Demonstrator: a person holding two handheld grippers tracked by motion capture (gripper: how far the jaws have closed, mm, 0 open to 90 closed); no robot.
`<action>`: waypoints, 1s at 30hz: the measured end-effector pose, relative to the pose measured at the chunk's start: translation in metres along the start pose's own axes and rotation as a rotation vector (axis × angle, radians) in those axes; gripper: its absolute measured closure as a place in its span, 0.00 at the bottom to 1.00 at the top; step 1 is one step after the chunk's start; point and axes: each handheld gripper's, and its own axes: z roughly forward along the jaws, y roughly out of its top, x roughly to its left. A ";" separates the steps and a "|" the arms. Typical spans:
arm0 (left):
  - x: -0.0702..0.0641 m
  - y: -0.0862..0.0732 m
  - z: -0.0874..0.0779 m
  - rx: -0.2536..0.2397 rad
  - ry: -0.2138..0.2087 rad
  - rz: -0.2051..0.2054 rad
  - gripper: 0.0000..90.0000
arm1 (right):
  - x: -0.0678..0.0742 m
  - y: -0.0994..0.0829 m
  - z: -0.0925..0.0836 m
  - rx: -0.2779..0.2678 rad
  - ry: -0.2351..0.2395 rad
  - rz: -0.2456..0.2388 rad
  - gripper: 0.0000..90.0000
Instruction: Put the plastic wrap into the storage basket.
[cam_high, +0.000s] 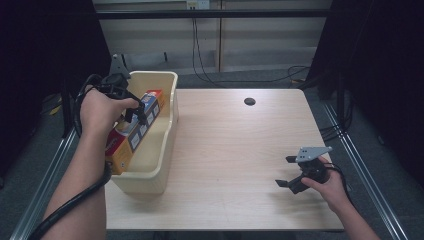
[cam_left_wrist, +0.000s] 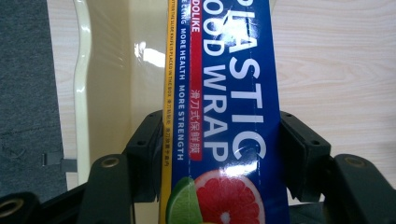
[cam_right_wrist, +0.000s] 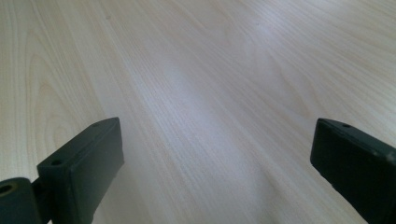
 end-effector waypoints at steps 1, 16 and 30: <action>0.000 0.000 0.001 -0.003 -0.002 -0.002 0.45 | 0.000 0.000 0.000 0.000 0.000 0.000 0.03; 0.002 -0.002 0.018 0.019 0.006 -0.011 0.45 | 0.000 0.000 0.000 0.003 -0.001 -0.001 0.03; 0.003 -0.002 0.029 0.040 0.002 -0.017 0.45 | 0.000 0.000 0.000 0.001 -0.001 -0.004 0.03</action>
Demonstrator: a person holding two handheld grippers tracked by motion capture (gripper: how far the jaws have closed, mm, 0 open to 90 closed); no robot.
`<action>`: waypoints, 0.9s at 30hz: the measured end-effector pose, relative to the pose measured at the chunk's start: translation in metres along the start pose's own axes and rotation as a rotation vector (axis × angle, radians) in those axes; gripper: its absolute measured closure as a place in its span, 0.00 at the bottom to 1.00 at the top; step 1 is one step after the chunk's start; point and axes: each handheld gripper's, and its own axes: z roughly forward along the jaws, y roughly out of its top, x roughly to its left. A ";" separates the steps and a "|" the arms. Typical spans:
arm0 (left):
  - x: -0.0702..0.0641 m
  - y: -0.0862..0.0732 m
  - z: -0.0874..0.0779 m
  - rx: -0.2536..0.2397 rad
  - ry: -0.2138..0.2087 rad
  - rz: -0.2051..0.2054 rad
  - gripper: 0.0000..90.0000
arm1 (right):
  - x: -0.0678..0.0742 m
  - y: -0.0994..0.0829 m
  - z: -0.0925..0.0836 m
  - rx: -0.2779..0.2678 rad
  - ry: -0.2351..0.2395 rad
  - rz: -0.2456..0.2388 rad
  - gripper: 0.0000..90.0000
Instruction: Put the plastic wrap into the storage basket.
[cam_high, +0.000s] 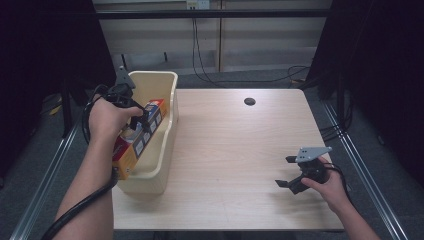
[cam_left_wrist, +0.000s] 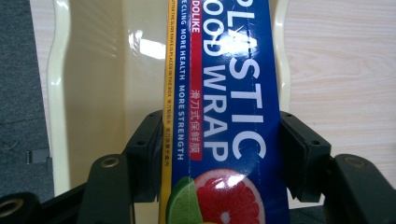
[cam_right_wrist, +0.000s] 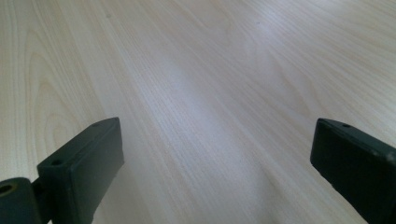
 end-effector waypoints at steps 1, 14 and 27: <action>0.000 0.000 0.001 -0.004 0.000 -0.004 0.45 | 0.000 0.000 0.000 0.000 -0.002 -0.003 0.03; 0.002 0.000 0.012 0.015 0.000 -0.012 0.45 | 0.000 0.000 0.000 0.001 0.002 0.001 0.03; 0.002 0.001 0.022 0.036 -0.017 -0.017 0.45 | 0.001 0.000 0.000 0.005 0.006 -0.003 0.03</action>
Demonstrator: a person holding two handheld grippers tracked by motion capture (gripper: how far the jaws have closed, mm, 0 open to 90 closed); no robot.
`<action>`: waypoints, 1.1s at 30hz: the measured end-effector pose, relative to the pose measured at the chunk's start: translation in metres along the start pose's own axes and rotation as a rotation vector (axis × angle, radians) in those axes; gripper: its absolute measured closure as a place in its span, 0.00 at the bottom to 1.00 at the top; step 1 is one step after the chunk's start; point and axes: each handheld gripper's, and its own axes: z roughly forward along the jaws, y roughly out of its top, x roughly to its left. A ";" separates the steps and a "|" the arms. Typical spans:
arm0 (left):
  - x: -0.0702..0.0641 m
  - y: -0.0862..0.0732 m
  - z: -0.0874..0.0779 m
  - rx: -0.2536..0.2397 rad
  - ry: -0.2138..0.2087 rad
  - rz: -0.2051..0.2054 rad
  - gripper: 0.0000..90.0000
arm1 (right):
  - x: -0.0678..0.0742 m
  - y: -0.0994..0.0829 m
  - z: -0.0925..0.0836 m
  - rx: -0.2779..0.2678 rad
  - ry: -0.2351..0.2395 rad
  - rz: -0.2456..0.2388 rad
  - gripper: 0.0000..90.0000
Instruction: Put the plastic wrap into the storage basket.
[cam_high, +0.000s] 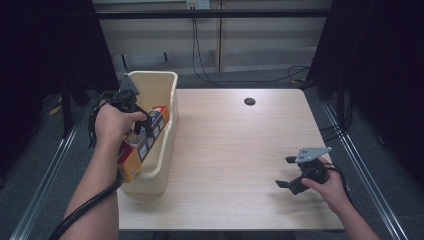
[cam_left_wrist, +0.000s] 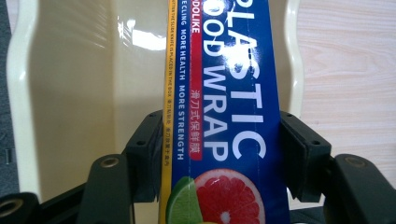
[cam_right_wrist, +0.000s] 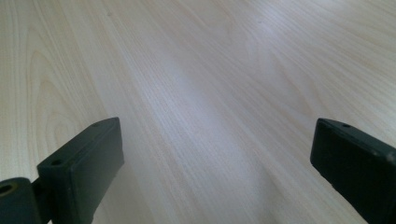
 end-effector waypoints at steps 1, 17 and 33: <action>0.000 0.000 0.001 -0.004 0.001 -0.006 0.45 | 0.000 0.000 0.000 0.001 -0.001 0.000 0.03; 0.000 0.000 0.010 0.015 0.010 -0.014 0.45 | 0.000 0.000 0.000 0.000 0.000 0.000 0.03; 0.000 0.001 0.016 0.036 0.007 -0.012 0.45 | 0.000 0.000 0.000 0.001 -0.001 0.000 0.03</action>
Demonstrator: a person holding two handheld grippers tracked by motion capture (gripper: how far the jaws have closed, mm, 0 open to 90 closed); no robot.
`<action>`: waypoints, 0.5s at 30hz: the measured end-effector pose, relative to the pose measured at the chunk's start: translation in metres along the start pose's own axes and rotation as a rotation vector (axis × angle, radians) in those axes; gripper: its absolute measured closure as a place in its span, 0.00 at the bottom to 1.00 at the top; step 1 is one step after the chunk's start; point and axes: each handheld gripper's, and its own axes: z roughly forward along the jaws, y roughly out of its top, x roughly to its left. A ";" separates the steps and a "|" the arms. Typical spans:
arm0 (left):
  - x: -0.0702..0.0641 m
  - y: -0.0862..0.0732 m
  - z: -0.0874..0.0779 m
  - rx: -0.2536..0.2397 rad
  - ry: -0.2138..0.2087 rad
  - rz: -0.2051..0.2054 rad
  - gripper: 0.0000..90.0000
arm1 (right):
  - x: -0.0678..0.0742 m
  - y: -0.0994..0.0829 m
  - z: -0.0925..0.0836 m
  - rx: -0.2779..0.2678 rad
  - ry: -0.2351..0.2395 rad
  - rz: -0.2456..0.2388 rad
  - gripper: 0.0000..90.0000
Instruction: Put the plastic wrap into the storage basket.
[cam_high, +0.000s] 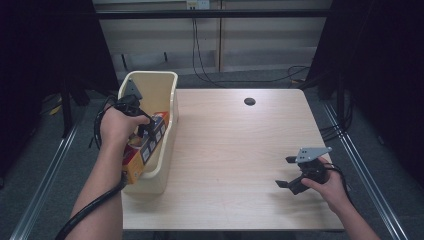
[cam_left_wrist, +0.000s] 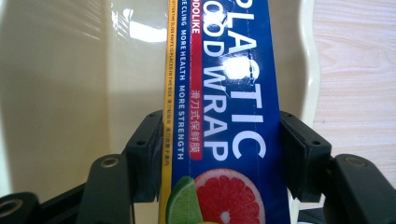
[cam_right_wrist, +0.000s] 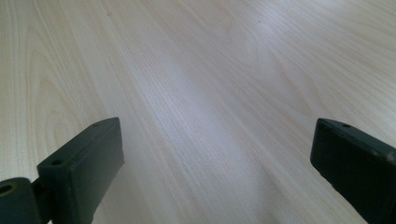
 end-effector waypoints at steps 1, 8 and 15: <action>0.000 0.000 0.001 0.001 -0.002 -0.002 0.45 | 0.000 0.000 0.000 0.000 0.006 0.000 0.03; -0.001 0.001 0.005 0.005 0.006 -0.010 0.45 | 0.000 0.000 0.000 0.000 0.002 0.000 0.03; -0.002 0.002 0.009 0.018 0.003 -0.006 0.45 | 0.000 0.000 0.000 0.000 0.000 -0.001 0.03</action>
